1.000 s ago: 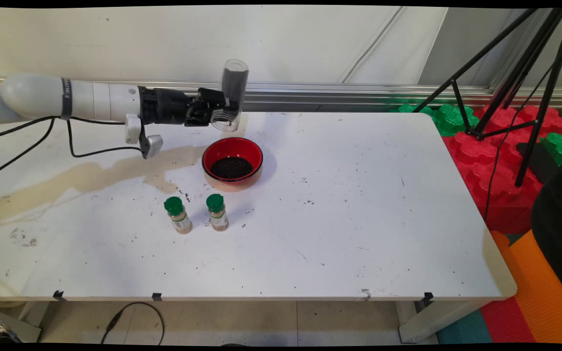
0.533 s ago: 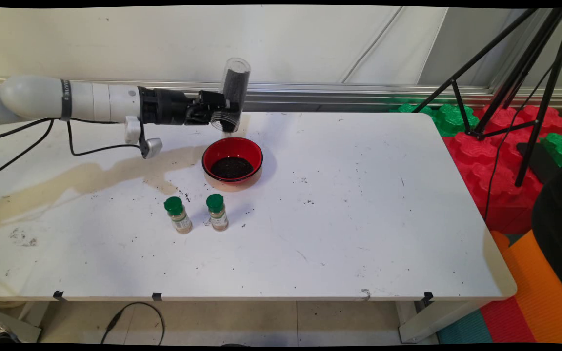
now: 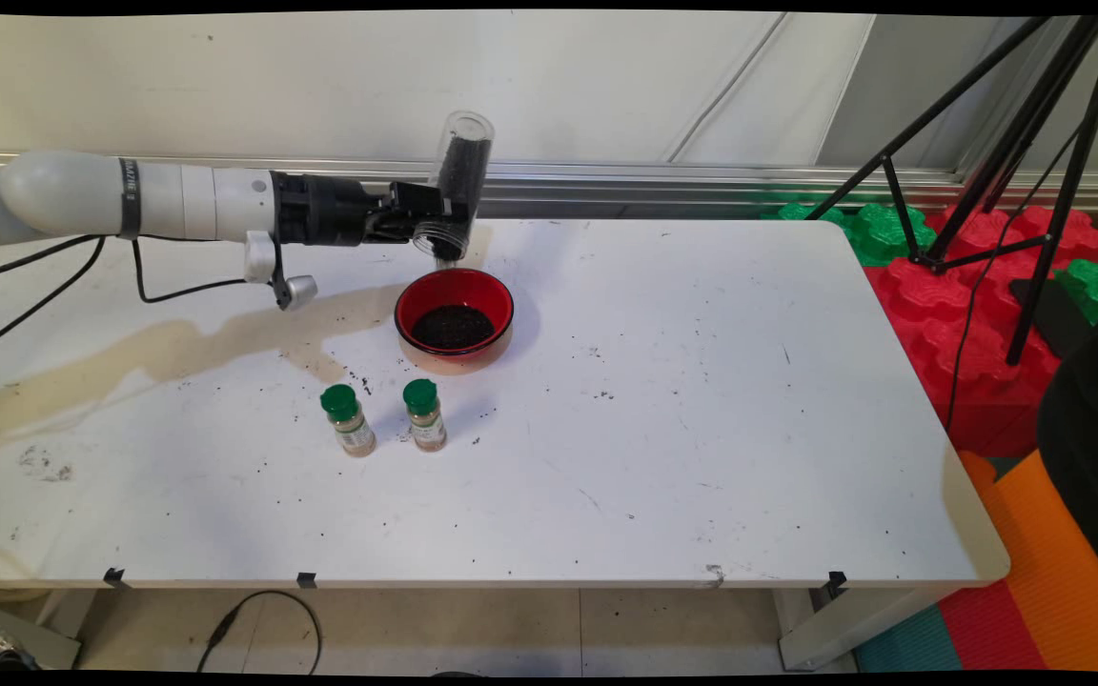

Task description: Pour the black seasoning powder in the red bowl

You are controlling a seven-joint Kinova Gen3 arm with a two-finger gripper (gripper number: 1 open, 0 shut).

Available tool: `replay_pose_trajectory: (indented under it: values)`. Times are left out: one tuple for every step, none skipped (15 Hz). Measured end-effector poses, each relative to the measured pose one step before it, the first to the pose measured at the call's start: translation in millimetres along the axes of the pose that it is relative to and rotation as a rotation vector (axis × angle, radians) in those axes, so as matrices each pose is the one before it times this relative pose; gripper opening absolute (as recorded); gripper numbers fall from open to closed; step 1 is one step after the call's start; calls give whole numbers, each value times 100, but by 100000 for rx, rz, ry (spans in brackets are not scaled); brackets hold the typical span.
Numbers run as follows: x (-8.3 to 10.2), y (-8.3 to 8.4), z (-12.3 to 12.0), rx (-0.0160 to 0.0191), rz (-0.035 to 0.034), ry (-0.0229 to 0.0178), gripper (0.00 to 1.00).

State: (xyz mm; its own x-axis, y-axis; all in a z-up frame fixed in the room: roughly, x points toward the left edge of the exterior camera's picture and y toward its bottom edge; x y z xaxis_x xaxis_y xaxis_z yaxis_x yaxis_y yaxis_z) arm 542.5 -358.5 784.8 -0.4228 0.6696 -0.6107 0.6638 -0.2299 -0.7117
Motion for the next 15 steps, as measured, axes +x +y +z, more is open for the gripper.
replay_pose_trajectory:
  values:
    - [42, -29, 12, 34, 560, -7, 0]
    - [53, -44, 13, 46, 600, -14, 0]
    - [50, -31, 15, 29, 510, -37, 0]
    - [39, -33, 19, 43, 437, -28, 0]
    - [29, -16, 7, 11, 262, -4, 0]
    - [56, -21, 5, -19, 472, 6, 0]
    - [27, -20, 10, 12, 280, -16, 0]
    - [40, -30, 16, 2, 442, -24, 0]
    - [49, -26, 23, -11, 461, 19, 0]
    - [44, -38, 11, 18, 424, -38, 0]
    - [39, -19, -6, -13, 310, -63, 0]
    - [41, -17, 22, -11, 357, -7, 0]
    - [44, -16, 15, 9, 296, -29, 0]
    - [31, -2, -2, -37, 311, -49, 0]
    - [22, -5, 4, -4, 173, -11, 0]
